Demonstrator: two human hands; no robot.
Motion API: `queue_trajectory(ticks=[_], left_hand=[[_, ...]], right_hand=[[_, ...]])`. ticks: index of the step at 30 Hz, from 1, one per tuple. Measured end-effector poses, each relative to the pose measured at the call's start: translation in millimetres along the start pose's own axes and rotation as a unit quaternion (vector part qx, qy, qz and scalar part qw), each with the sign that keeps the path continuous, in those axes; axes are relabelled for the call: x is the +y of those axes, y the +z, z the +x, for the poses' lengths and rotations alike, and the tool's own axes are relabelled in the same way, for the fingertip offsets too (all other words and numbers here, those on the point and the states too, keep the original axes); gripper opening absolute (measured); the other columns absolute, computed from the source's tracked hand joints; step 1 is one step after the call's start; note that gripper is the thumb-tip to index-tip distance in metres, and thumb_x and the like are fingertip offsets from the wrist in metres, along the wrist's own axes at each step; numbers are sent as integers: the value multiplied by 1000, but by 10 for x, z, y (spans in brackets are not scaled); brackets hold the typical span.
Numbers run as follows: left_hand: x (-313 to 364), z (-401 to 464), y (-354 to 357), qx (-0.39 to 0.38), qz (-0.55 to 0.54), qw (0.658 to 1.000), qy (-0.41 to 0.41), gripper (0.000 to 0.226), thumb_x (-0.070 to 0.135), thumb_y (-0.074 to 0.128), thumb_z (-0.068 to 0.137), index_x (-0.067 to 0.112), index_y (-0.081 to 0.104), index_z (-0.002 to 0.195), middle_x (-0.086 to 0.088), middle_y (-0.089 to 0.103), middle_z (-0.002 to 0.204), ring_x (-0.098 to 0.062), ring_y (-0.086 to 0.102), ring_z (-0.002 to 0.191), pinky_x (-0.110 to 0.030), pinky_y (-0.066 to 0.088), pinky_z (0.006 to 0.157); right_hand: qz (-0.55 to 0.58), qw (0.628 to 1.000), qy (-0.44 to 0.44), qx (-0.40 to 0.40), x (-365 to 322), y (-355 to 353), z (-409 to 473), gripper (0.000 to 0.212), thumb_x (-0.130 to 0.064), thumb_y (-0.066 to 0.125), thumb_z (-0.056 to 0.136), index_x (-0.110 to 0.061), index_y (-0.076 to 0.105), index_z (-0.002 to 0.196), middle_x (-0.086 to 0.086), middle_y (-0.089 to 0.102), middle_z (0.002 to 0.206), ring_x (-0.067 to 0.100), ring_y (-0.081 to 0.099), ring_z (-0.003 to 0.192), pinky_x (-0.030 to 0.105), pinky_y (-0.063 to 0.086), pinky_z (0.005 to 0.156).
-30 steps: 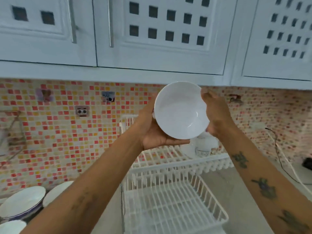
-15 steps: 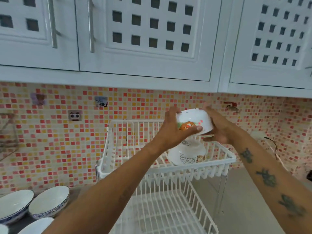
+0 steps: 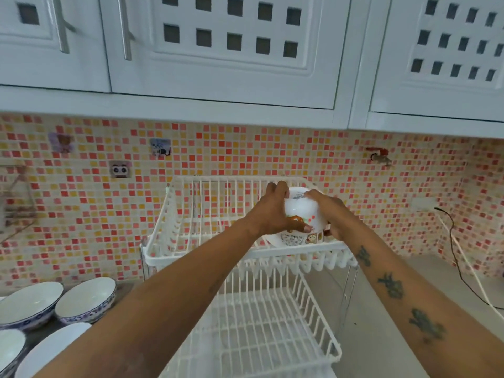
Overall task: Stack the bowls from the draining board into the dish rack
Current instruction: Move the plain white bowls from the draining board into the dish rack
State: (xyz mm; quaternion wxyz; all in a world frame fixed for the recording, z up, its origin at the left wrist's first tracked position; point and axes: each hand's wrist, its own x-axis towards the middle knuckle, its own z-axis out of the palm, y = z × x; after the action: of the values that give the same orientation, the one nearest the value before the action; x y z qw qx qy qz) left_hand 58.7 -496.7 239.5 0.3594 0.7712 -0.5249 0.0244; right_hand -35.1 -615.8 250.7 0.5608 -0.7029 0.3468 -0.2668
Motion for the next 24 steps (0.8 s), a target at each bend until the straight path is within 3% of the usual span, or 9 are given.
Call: queue_trajectory(ticks=[2,7,12,15,17,20,22,24], left_hand=[[-5,7,29,-5,17,1000,-1,88,40,89,59,8,37,123,-11,39,126,-26,48,103,-38,48,89],[-38,20,78,-33,45,998,-14,91,38,90,59,6,36,126,-13,38,129,-30,49,112,-41,48,93],[-47,5,91,-37,47,998,-10,87,38,89,62,5,37,124,-13,39,128,-30,49,111,-42,48,92],[-83,-1,91,-40,37,998,-13,84,38,88,63,6,37,123,-12,39,128,-30,49,110,-42,49,92],[-96,-3,88,-40,26,999,-18,88,39,87,64,5,35,127,-12,37,131,-30,50,112,-43,50,92],[-71,4,44,-13,18,999,-25,96,44,84,66,4,28,132,-13,35,133,-32,54,111,-42,52,88],[-48,-4,-39,23,39,999,0,90,49,80,70,3,29,128,-14,36,130,-33,55,107,-39,49,82],[-26,-55,-206,60,35,998,11,83,52,73,76,3,30,127,-14,37,129,-30,53,105,-36,46,80]], right_hand=[[9,1000,3,-1,27,3,36,46,-39,61,83,-8,58,118,10,66,94,24,61,74,32,48,65],[-8,999,27,-17,79,0,97,48,-28,60,86,-5,51,128,18,64,116,33,61,91,35,50,65],[-29,999,36,-9,99,-7,128,47,-27,60,86,-4,53,126,18,64,117,35,64,98,43,54,82],[-33,999,37,-11,108,13,137,46,-27,58,87,-4,52,126,18,64,115,33,63,92,41,54,78],[-50,998,26,3,100,45,104,47,-28,56,89,-4,51,130,16,63,113,30,60,87,35,52,68],[-207,972,-80,73,59,97,14,50,-30,48,92,-3,48,135,16,56,130,26,56,91,29,44,63],[-249,945,-174,119,9,121,-95,48,-29,49,94,-4,49,135,17,47,141,30,56,111,32,46,83],[-217,930,-257,147,-100,166,-221,42,-26,53,93,-5,54,130,13,43,144,28,49,126,29,40,96]])
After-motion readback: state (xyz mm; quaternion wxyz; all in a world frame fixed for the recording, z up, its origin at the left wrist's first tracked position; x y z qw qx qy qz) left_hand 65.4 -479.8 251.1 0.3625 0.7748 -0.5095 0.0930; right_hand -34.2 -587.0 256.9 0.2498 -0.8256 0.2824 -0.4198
